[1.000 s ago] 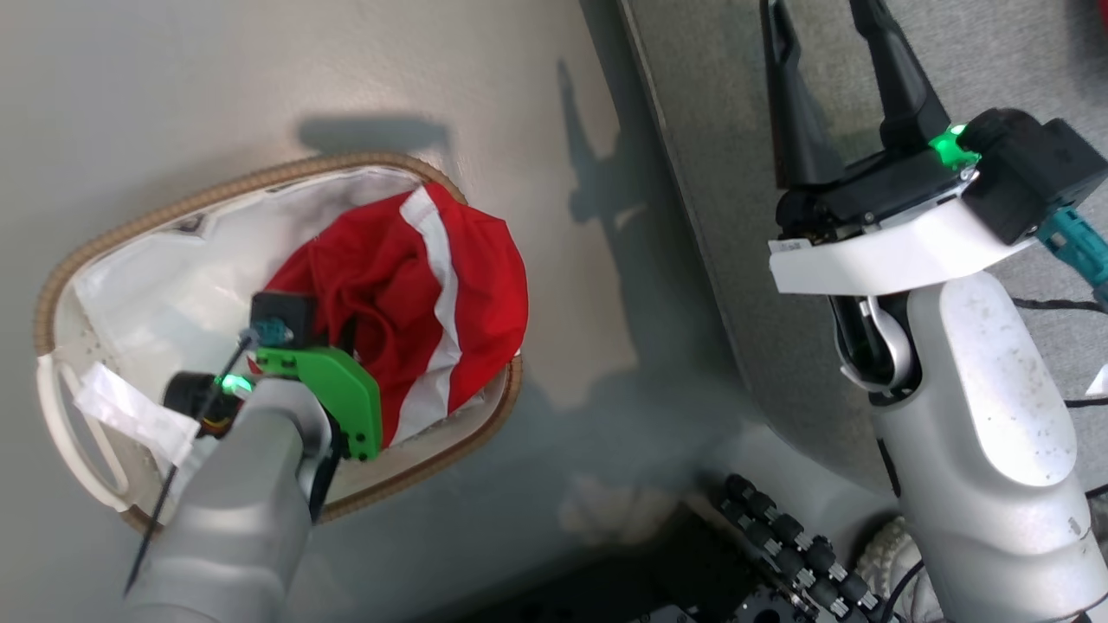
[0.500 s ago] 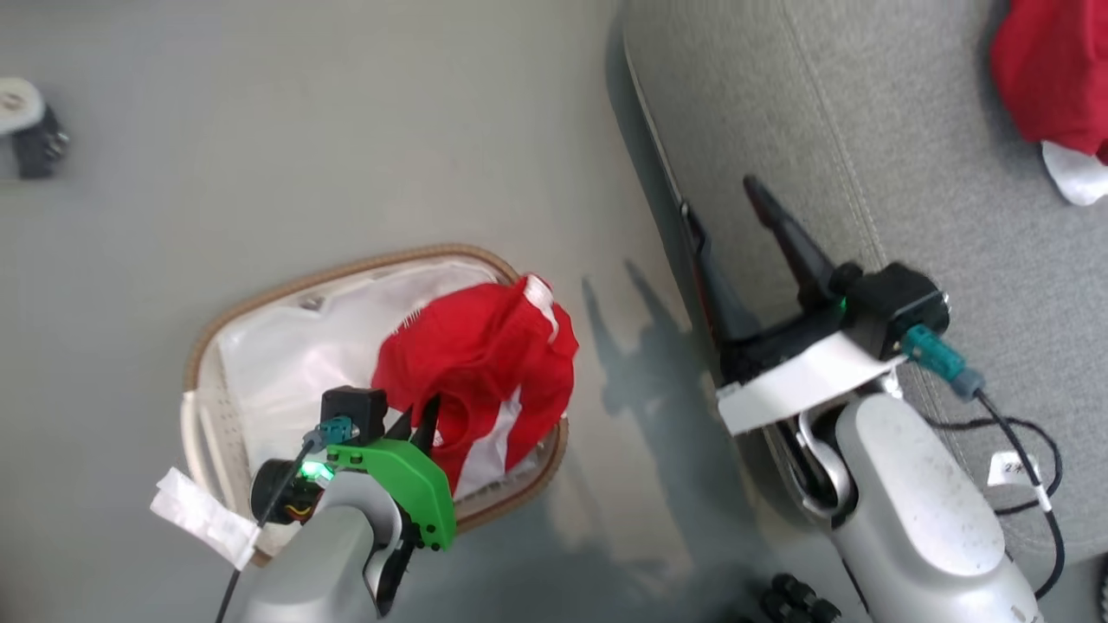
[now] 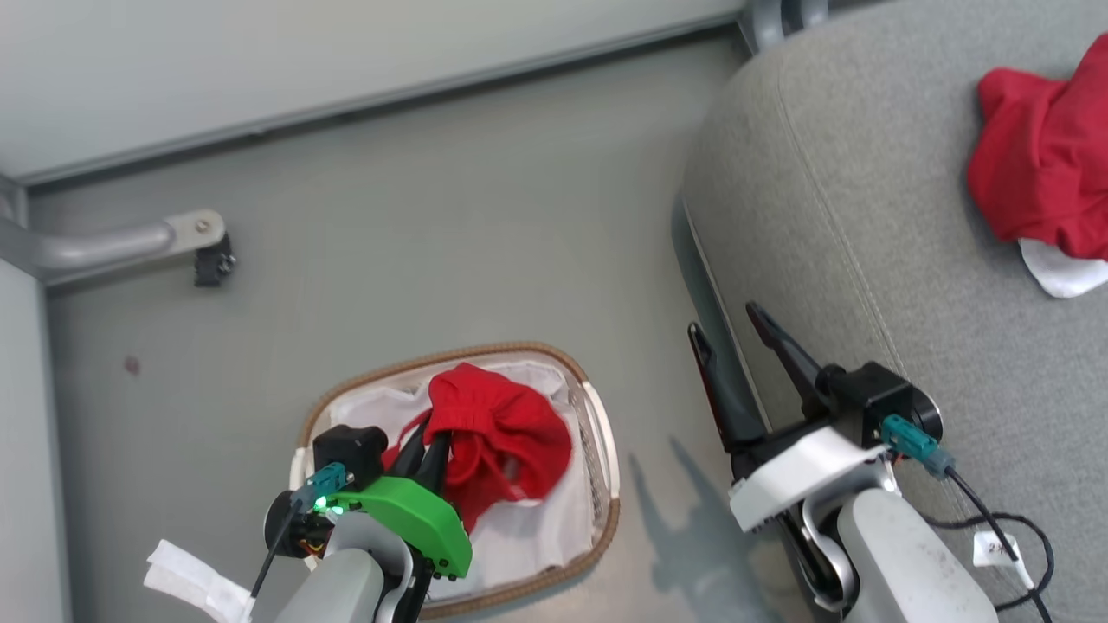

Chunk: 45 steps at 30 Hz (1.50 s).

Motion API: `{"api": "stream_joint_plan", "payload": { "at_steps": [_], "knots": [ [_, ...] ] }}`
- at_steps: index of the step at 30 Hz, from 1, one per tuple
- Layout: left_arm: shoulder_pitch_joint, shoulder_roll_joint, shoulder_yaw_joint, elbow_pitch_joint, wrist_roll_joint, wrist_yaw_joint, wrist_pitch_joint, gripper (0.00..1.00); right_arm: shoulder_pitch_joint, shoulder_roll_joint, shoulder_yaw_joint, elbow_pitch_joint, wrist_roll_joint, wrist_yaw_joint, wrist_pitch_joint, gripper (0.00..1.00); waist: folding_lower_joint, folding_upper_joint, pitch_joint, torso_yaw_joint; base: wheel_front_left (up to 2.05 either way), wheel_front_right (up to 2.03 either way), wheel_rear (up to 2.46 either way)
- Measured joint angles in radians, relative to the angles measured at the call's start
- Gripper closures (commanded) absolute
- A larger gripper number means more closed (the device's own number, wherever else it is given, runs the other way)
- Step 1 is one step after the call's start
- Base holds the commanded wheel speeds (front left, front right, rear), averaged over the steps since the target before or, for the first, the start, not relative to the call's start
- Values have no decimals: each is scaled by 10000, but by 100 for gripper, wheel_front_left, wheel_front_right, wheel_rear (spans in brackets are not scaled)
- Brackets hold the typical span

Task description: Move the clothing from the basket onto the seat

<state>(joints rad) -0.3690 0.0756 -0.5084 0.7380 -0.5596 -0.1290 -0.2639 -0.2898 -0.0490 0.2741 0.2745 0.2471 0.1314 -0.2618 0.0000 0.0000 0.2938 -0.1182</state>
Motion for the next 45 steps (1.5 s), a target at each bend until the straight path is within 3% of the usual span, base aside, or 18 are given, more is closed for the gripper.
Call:
{"api": "stream_joint_plan", "payload": {
  "at_steps": [13,21,33,45],
  "knots": [
    [515,-215,826,-2562,435,2,0,100,1499,-4,-42,387,-31,0,0,0,-1,0,-2169,639,0,0,0],
    [2,-245,1034,-3607,525,2,0,100,1770,-10,272,784,-293,0,0,0,0,0,-2812,989,0,0,0],
    [-819,-261,155,-4144,123,17,0,100,1291,-529,1607,1530,-1018,0,0,0,-1,0,-2750,1600,0,0,0],
    [-1295,-257,-949,-4312,-318,155,0,100,-736,-247,2681,2564,-2232,0,0,0,0,0,-2555,2079,0,0,0]
  ]
}}
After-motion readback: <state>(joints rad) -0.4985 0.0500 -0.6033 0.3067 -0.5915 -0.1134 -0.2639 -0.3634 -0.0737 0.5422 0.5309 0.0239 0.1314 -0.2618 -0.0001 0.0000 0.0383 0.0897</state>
